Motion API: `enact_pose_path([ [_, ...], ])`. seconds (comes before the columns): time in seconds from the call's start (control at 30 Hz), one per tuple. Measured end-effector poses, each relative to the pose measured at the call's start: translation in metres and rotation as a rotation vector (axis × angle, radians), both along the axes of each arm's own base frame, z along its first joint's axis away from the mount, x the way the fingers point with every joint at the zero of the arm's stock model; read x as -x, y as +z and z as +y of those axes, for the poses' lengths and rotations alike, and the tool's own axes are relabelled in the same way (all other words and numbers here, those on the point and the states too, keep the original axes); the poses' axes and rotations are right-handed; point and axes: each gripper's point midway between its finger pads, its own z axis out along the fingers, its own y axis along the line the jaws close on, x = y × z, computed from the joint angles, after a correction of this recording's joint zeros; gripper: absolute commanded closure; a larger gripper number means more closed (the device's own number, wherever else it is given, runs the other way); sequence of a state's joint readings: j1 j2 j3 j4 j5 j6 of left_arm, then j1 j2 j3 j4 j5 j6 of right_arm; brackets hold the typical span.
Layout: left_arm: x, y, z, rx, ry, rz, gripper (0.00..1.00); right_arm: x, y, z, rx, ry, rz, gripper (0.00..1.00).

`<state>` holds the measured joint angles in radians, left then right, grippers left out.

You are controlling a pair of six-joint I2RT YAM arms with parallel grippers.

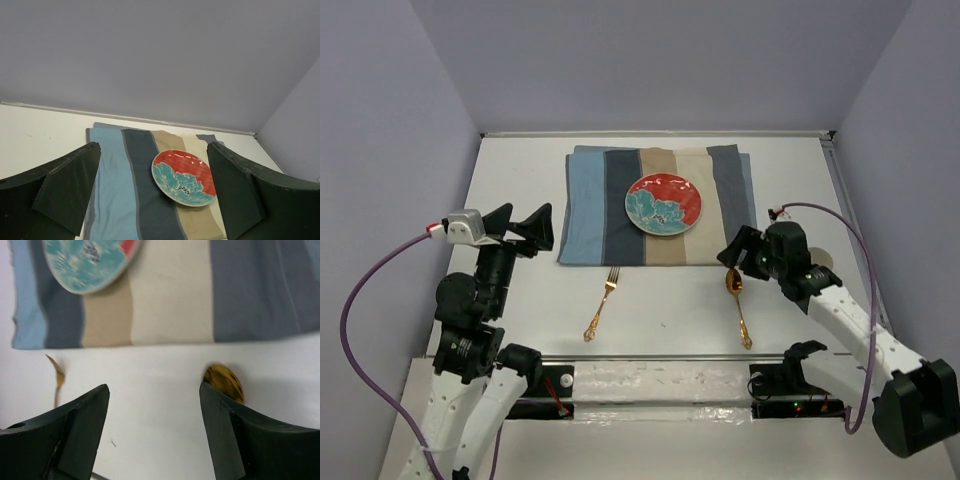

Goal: Set the dinner table for one person

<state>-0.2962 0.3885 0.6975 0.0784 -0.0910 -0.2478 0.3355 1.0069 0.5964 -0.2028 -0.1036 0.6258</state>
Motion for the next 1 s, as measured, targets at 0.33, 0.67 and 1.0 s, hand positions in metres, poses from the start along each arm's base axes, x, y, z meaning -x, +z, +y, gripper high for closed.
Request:
enact_pose_path([
  [0.33,0.004,0.000,-0.015,-0.007,-0.072,-0.003,0.01,0.074,-0.048,-0.016,0.066,-0.014,0.265,0.28],
  [0.67,0.015,0.007,-0.020,0.001,-0.108,-0.034,0.01,0.030,0.016,-0.038,0.198,-0.142,0.149,0.58],
  [1.0,0.031,0.014,-0.035,0.012,-0.196,-0.066,0.01,-0.032,0.061,-0.160,0.548,-0.609,0.070,0.51],
])
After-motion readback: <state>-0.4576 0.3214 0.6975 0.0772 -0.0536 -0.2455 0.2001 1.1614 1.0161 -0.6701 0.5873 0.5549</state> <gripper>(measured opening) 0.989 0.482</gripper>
